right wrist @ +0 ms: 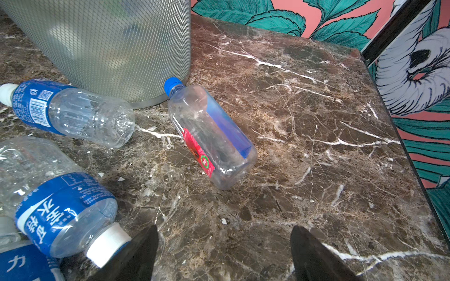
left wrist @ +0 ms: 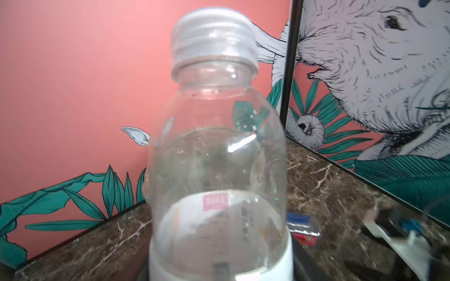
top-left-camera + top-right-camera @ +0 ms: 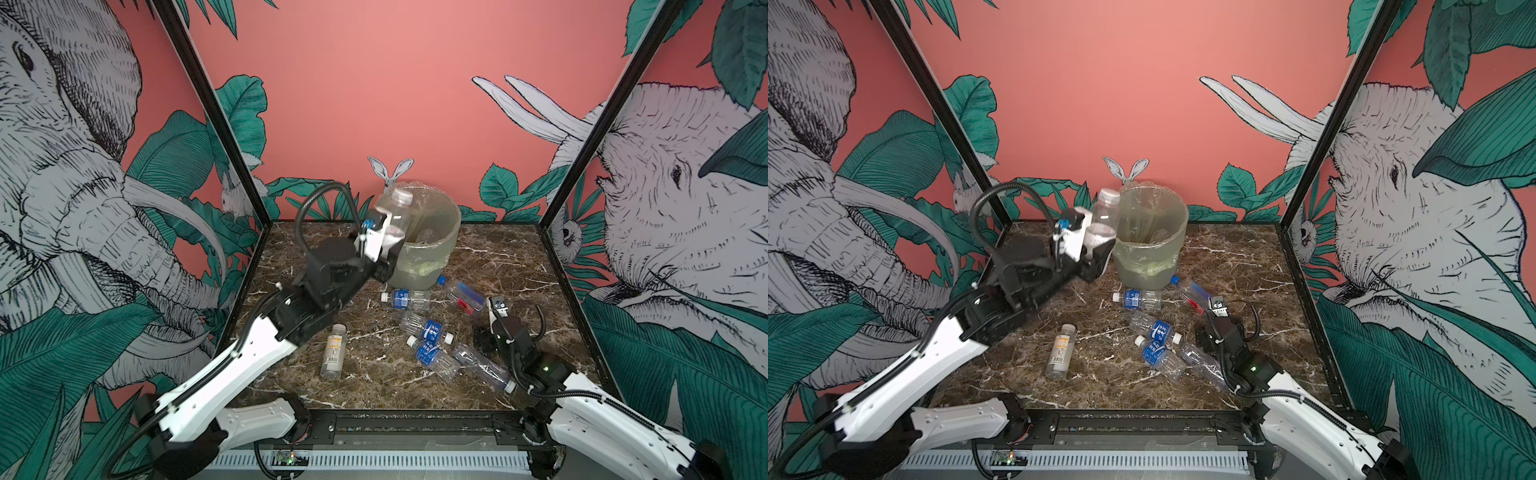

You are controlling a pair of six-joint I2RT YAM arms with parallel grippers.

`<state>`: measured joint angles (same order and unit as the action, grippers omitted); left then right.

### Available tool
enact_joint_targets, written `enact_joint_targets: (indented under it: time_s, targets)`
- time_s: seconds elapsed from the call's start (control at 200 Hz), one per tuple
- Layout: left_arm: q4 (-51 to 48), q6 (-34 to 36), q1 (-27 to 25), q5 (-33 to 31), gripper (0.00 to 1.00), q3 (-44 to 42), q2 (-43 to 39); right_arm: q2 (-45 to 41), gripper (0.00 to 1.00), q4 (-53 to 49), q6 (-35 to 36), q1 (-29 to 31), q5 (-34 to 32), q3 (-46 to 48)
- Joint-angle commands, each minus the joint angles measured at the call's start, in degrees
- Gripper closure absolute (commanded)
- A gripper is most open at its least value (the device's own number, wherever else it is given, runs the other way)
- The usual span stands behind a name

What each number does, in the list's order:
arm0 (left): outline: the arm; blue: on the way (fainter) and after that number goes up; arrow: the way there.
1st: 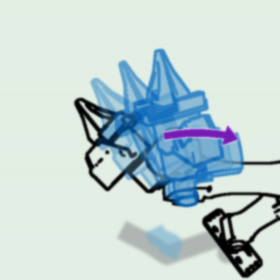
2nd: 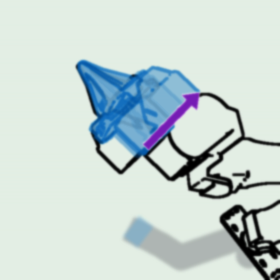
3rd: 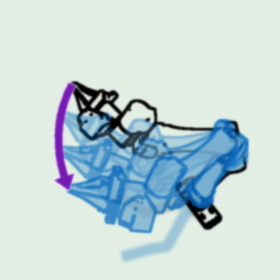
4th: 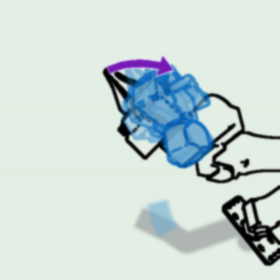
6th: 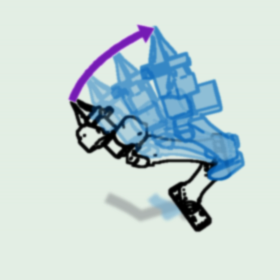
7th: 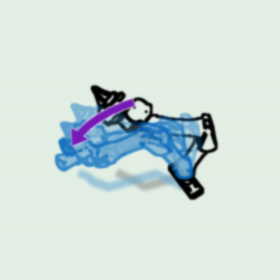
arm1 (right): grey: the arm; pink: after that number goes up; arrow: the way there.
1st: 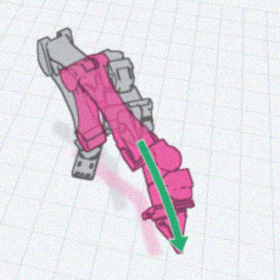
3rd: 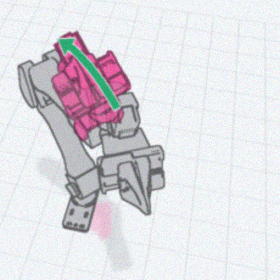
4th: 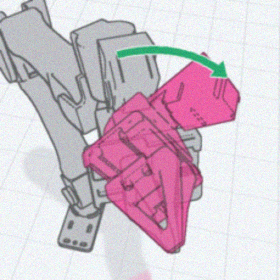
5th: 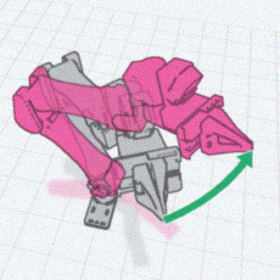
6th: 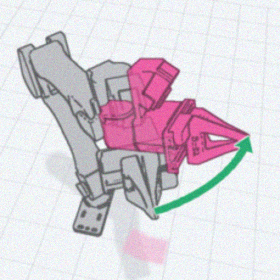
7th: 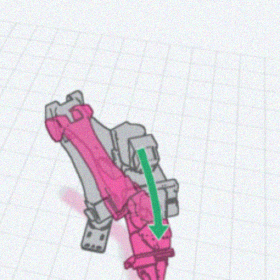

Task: Throw the plastic bottles in the bin
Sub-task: 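Lift the bottle over the bin and open the left gripper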

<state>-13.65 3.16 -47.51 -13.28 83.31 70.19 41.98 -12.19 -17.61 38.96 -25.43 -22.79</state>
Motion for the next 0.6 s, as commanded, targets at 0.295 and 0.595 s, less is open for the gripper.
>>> enact_joint_targets:
  time_s: [0.295, 0.595]
  targets:
    - [3.88, -0.57, 12.66, 8.88, 0.00, 28.52, 29.89, -2.13, 0.05, -0.06, -0.77, -0.08, -0.15, -1.27]
    - [3.54, -1.62, 12.65, 7.91, 0.00, 11.76, 14.08, -0.36, 0.03, 0.47, -0.46, -0.04, 0.03, -1.78]
